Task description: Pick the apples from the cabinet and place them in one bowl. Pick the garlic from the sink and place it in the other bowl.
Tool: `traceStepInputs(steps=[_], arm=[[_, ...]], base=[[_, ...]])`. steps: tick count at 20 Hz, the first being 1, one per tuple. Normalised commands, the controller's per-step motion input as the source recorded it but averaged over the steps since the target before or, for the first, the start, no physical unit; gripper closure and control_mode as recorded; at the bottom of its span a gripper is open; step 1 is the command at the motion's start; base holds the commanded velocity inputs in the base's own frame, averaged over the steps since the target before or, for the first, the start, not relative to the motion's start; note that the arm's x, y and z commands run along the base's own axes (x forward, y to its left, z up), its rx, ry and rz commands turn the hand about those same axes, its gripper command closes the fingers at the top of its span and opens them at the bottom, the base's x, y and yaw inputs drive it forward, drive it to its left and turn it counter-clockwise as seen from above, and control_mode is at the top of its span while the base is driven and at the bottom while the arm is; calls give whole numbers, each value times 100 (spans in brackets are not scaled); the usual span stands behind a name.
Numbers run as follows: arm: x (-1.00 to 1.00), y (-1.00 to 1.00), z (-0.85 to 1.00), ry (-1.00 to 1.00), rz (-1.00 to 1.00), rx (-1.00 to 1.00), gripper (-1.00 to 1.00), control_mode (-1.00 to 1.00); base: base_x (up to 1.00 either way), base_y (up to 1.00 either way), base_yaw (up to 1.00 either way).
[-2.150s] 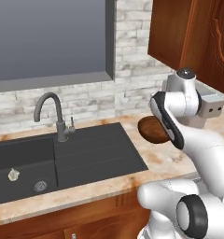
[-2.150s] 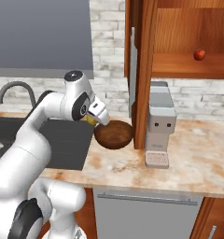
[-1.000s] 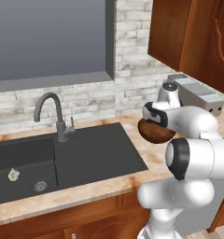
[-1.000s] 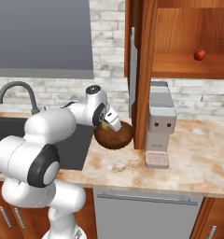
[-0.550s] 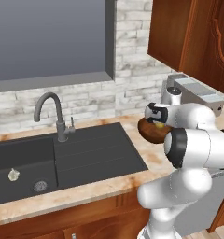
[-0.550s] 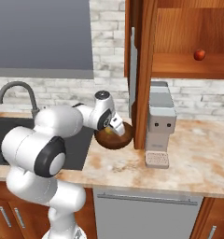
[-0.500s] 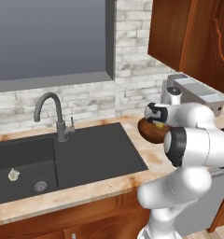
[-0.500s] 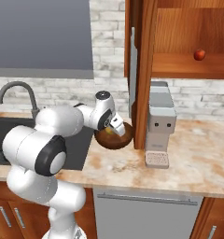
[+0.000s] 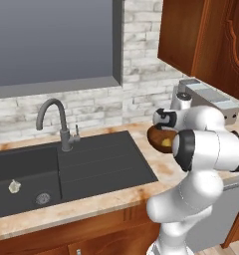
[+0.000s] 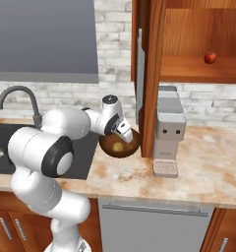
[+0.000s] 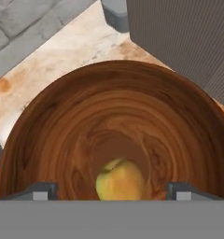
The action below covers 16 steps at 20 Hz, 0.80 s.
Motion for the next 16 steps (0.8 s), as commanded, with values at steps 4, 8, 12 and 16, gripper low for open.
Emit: traceStepInputs(steps=[4, 8, 12, 16], arm=[[17, 0, 0, 1, -1, 0, -100, -100], [3, 10, 41, 0, -1, -1, -100, -100], [-37, 55, 59, 0, 0, -2, -100, -100], [-66, 42, 62, -1, 3, -2, -100, -100]], base=[[0, 0, 0], [0, 0, 0], [0, 0, 0], [0, 0, 0]])
